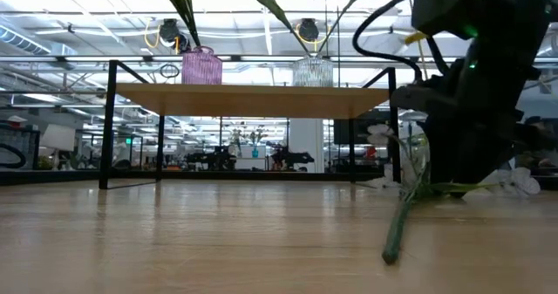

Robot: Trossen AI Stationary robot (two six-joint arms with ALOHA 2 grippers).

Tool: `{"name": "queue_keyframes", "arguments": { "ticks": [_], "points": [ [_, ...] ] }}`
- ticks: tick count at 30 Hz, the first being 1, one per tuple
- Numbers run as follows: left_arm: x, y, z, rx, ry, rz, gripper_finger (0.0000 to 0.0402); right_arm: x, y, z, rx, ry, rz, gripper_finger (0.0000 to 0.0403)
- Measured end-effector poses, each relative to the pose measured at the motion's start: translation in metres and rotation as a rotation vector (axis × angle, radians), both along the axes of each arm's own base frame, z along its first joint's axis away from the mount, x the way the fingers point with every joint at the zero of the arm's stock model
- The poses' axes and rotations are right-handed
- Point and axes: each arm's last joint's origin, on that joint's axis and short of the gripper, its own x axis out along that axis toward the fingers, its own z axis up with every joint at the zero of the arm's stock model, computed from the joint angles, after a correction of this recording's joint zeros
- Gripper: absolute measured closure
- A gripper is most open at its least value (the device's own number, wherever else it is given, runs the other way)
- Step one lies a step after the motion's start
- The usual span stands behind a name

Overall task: Pick and place flowers into a vace then onto a shelf
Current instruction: Put the white flowers into the violet vase on the shelf

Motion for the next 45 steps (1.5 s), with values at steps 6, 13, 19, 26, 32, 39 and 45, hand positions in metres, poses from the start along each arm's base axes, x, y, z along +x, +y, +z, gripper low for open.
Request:
{"name": "queue_keyframes", "arguments": {
  "ticks": [6,13,19,26,32,39,45],
  "points": [
    [0.0,-0.001,0.0,-0.008,0.0,0.005,0.0236,-0.011,-0.004,-0.007,-0.008,0.022,-0.003,0.0336],
    [0.0,-0.001,0.0,-0.006,0.004,0.007,0.0236,-0.014,-0.003,0.008,0.019,-0.034,0.06,0.0396],
    [0.0,-0.001,-0.001,-0.003,0.007,0.009,0.0236,-0.019,-0.001,0.032,0.045,-0.128,0.106,0.04],
    [0.001,-0.001,-0.002,-0.003,0.019,0.009,0.0236,-0.026,-0.004,0.05,0.007,-0.17,0.237,0.0392],
    [0.001,-0.001,-0.002,-0.003,0.02,0.009,0.0236,-0.027,-0.005,0.052,-0.03,-0.157,0.333,0.0346],
    [0.001,-0.001,-0.002,-0.002,0.026,0.009,0.0236,-0.024,-0.003,0.054,0.018,-0.215,0.242,0.0274],
    [0.001,-0.001,-0.003,-0.002,0.033,0.009,0.0236,-0.02,-0.003,0.047,0.06,-0.34,0.138,0.0234]
  ]
}}
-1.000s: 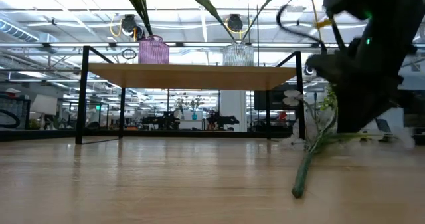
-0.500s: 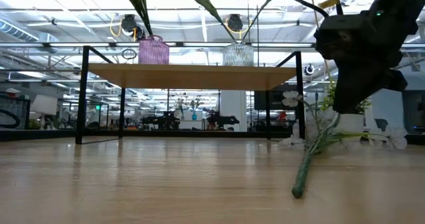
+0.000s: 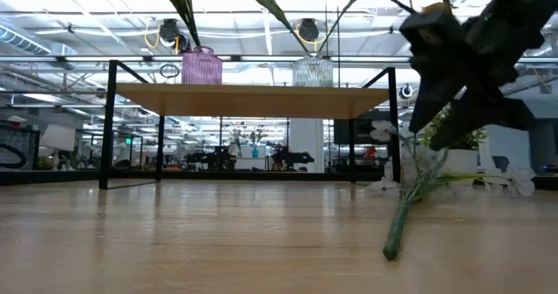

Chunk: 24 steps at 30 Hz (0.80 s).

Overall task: Pick and place flowers into a vace then onto a shelf
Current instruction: Put the white flowers into the violet vase on the shelf

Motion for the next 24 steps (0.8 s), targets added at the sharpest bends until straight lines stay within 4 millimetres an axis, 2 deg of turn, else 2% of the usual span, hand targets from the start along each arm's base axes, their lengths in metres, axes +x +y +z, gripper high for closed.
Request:
{"name": "queue_keyframes", "arguments": {
  "ticks": [8,15,21,24],
  "points": [
    [0.001,0.0,-0.001,0.001,0.012,0.0,0.0236,-0.011,-0.002,-0.02,0.098,0.015,-0.092,0.023],
    [0.001,0.0,-0.001,0.027,0.005,0.013,0.0236,-0.017,-0.016,-0.033,0.05,-0.022,-0.238,0.0233],
    [0.001,0.0,-0.002,0.029,0.012,0.013,0.0236,-0.019,-0.024,-0.044,0.093,-0.097,-0.276,0.0235],
    [0.001,0.0,-0.002,0.029,0.013,0.013,0.0236,-0.023,-0.026,-0.05,0.101,-0.088,-0.273,0.025]
  ]
}}
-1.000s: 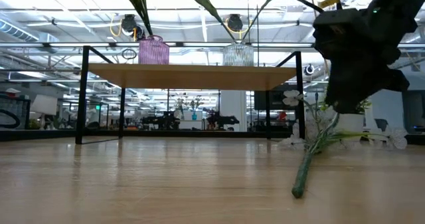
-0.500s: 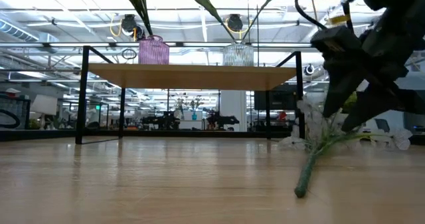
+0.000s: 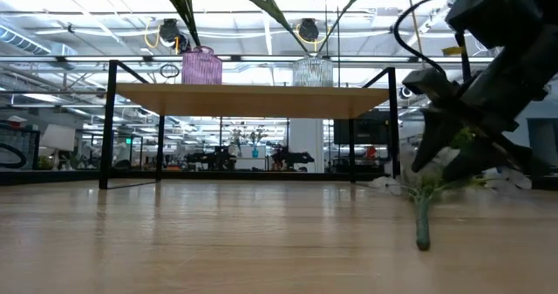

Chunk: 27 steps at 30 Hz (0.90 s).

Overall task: Pick and place flowers into a vace then onto a shelf
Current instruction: Put the white flowers into the violet vase on the shelf

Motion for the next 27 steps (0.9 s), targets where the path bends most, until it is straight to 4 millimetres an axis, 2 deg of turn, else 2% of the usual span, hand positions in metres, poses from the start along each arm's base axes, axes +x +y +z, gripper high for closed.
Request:
{"name": "queue_keyframes", "arguments": {
  "ticks": [3,7,10,14,18,27],
  "points": [
    [0.0,0.0,0.0,0.002,-0.001,0.001,0.0236,-0.005,0.0,-0.006,0.025,0.031,0.023,0.0286],
    [0.001,0.0,-0.002,0.0,0.022,0.009,0.0236,-0.007,0.0,-0.007,0.031,0.045,0.056,0.0355],
    [0.004,0.001,-0.008,-0.028,0.097,0.049,0.0236,-0.002,0.002,-0.004,-0.01,-0.005,0.127,0.0394],
    [0.017,0.001,-0.019,-0.054,0.196,0.053,0.0236,0.009,0.007,0.007,-0.046,-0.154,0.214,0.0395],
    [0.03,-0.004,-0.024,-0.04,0.222,0.012,0.0236,0.016,0.02,0.025,-0.059,-0.349,0.314,0.04],
    [0.052,-0.021,-0.03,-0.065,0.231,-0.071,0.0236,0.009,0.05,0.069,-0.147,-0.715,0.522,0.0402]
  ]
}}
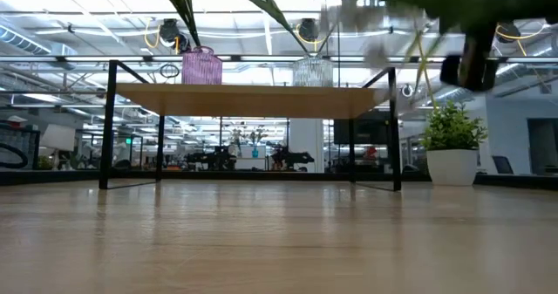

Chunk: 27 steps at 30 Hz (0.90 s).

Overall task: Pick and place flowers into a vace then onto a shelf
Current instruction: Put the white flowers into the violet vase on the shelf

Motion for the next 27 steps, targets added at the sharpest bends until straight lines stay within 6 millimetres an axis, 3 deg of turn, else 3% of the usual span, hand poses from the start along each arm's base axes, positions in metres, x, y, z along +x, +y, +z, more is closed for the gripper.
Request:
{"name": "queue_keyframes", "arguments": {
  "ticks": [8,16,20,27],
  "points": [
    [0.013,-0.031,-0.001,-0.043,-0.061,-0.126,0.0236,-0.008,0.003,0.038,-0.087,-0.35,0.012,0.0402],
    [0.03,-0.072,-0.02,-0.133,0.044,-0.169,0.0236,-0.013,0.002,0.079,-0.199,-0.651,-0.008,0.0402],
    [0.04,-0.087,-0.031,-0.162,0.101,-0.14,0.0236,0.001,0.008,0.118,-0.36,-0.672,0.042,0.0403],
    [0.044,-0.099,-0.04,-0.15,0.123,-0.03,0.0236,0.021,0.006,0.207,-0.698,-0.527,0.068,0.0403]
  ]
}}
